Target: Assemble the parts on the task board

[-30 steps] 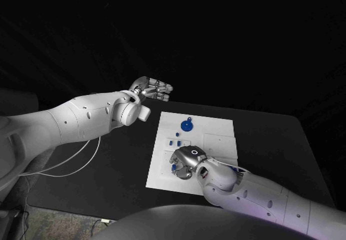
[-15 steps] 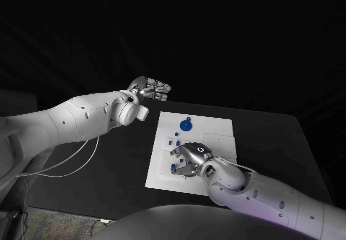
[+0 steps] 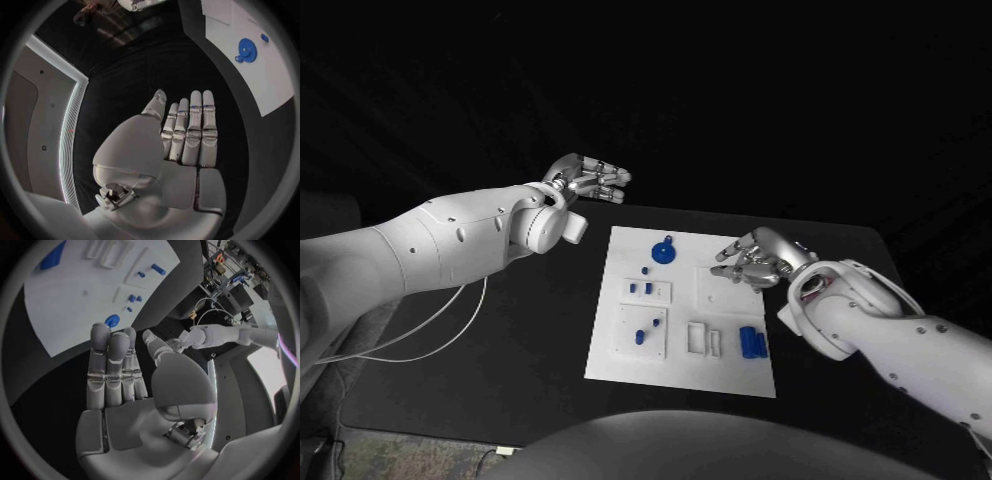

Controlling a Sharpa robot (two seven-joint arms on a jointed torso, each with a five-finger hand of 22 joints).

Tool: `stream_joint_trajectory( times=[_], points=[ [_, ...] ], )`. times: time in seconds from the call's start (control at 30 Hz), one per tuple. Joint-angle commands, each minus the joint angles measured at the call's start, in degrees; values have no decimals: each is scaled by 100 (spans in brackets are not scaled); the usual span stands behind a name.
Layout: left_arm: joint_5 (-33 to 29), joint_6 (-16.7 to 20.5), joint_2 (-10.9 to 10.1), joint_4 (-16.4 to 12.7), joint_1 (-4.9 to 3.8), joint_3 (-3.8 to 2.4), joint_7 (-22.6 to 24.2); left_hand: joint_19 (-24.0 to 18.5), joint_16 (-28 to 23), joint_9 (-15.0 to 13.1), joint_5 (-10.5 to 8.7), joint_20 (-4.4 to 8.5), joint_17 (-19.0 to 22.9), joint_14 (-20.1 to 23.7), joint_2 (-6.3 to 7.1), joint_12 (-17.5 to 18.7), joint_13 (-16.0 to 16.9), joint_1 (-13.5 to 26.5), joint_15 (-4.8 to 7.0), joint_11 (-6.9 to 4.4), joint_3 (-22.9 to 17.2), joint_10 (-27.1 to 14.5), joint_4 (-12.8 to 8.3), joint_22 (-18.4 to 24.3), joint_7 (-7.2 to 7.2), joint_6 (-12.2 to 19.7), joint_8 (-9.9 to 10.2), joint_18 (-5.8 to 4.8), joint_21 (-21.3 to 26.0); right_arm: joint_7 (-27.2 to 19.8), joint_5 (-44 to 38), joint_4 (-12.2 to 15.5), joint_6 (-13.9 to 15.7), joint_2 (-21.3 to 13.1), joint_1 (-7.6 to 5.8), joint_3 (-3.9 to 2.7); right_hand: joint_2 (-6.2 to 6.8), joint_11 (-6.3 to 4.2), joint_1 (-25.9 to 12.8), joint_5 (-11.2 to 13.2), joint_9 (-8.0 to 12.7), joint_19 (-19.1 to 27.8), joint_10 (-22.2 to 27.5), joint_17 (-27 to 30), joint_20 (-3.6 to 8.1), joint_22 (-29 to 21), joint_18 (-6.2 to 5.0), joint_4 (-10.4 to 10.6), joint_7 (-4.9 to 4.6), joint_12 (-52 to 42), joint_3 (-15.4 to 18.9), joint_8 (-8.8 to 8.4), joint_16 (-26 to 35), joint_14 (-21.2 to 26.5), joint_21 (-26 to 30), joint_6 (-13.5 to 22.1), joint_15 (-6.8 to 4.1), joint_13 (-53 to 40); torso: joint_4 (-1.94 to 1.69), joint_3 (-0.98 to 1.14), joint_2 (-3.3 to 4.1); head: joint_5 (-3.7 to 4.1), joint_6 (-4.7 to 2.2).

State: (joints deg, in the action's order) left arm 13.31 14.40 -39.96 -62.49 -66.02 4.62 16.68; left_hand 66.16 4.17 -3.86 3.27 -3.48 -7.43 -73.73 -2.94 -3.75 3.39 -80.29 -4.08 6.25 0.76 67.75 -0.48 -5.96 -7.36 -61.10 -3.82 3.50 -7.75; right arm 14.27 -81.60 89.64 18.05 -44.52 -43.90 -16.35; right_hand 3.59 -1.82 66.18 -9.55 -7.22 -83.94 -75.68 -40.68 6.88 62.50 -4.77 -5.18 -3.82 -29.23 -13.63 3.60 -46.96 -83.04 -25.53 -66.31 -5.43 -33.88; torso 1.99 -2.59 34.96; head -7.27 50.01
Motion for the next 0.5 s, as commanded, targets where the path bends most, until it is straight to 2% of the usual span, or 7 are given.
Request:
stream_joint_trajectory(
  times=[0.03, 0.1, 0.13, 0.17, 0.23, 0.37, 0.5],
  points=[
    [19, -111, 6, -14, -4, -3, 147, 9, -36, -2, 13, 29, -39, -43, 6, 38, -5, -35, 5, -48, 19, -11, -10, -16, 26, -32, 12, 9, -36, 299, 1129, 57, -1105, -214, 3, -91, -16, -39, -103, -16, -136, -243, 108, -186, 8, 101, 69, -39, 66, -646, 8, 28, -151, 7, -171, -81, -26, -756, 43, 7, -36, 56, -1],
    [19, -123, 7, -14, -2, -3, 155, 9, -36, -2, 13, 29, -39, -43, 6, 38, -5, -35, 5, -48, 19, -11, -10, -16, 26, -32, 12, 9, -36, 540, 1187, 55, -1352, -328, -1, -142, -75, -37, -192, 26, -480, -240, 396, -672, 16, 247, 81, 37, 111, -1217, -47, 29, -481, 118, -360, -95, -32, -1630, 51, 3, -44, 85, -1],
    [19, -128, 8, -15, 0, -3, 158, 9, -36, -2, 13, 29, -39, -43, 6, 38, -5, -35, 5, -48, 19, -11, -10, -16, 26, -32, 12, 9, -36, 684, 1206, 47, -1468, -374, -2, -162, -36, -42, -261, 16, -634, -251, 282, -979, 23, 368, 70, 68, 87, -1586, -38, 5, -689, 112, -552, -61, -34, -2065, 57, 6, -47, 88, -1],
    [19, -134, 10, -15, 1, -3, 160, 6, -33, -2, 13, 32, -54, -45, 4, 38, -5, -33, 8, -49, 19, -7, -9, -24, 26, -33, 12, 7, -47, 832, 1220, 36, -1580, -409, -3, -177, -42, -60, -186, 39, -749, -259, 161, -1149, 18, 446, 84, 20, 147, -1917, -72, 26, -811, 89, -683, -129, -41, -2393, 61, 6, -48, 93, -1],
    [19, -146, 12, -17, 3, -2, 166, 64, -2, -2, 12, 61, -101, -128, -1, 38, -5, -31, 40, -60, 21, 7, -9, -57, 32, -42, 12, 16, -106, 1116, 1240, 11, -1781, -453, -2, -197, -28, -75, -243, 54, -1137, -236, 141, -1516, 20, 653, 97, 106, 143, -2324, -128, 21, -976, 96, -920, -77, -18, -3052, 70, 8, -50, 101, -1],
    [19, -167, 22, -19, 5, -2, 177, 86, -5, -2, 13, 88, -146, -179, 0, 38, -5, -23, 62, -78, 27, 20, -6, -97, 44, -66, 12, 8, -166, 1593, 1241, -53, -2065, -484, 22, -211, -44, -64, -525, 147, -1355, -249, -32, -1775, 16, 803, 92, 286, 157, -2491, -155, 10, -1103, 46, -1109, -47, -30, -3345, 54, 3, -49, 158, -1],
    [19, -183, 23, -27, 7, -2, 184, 125, 33, -1, 12, 116, -191, -257, 5, 39, -5, -16, 90, -83, 35, 24, -5, -135, 45, -70, 13, 7, -227, 1983, 1173, -126, -2334, -470, 62, -191, 69, -62, -749, 370, -1548, -255, -92, -1947, 8, 936, 99, 418, 158, -2472, -336, 9, -1152, 17, -1239, -35, -22, -3504, 44, -8, -47, 198, -1]
  ],
)
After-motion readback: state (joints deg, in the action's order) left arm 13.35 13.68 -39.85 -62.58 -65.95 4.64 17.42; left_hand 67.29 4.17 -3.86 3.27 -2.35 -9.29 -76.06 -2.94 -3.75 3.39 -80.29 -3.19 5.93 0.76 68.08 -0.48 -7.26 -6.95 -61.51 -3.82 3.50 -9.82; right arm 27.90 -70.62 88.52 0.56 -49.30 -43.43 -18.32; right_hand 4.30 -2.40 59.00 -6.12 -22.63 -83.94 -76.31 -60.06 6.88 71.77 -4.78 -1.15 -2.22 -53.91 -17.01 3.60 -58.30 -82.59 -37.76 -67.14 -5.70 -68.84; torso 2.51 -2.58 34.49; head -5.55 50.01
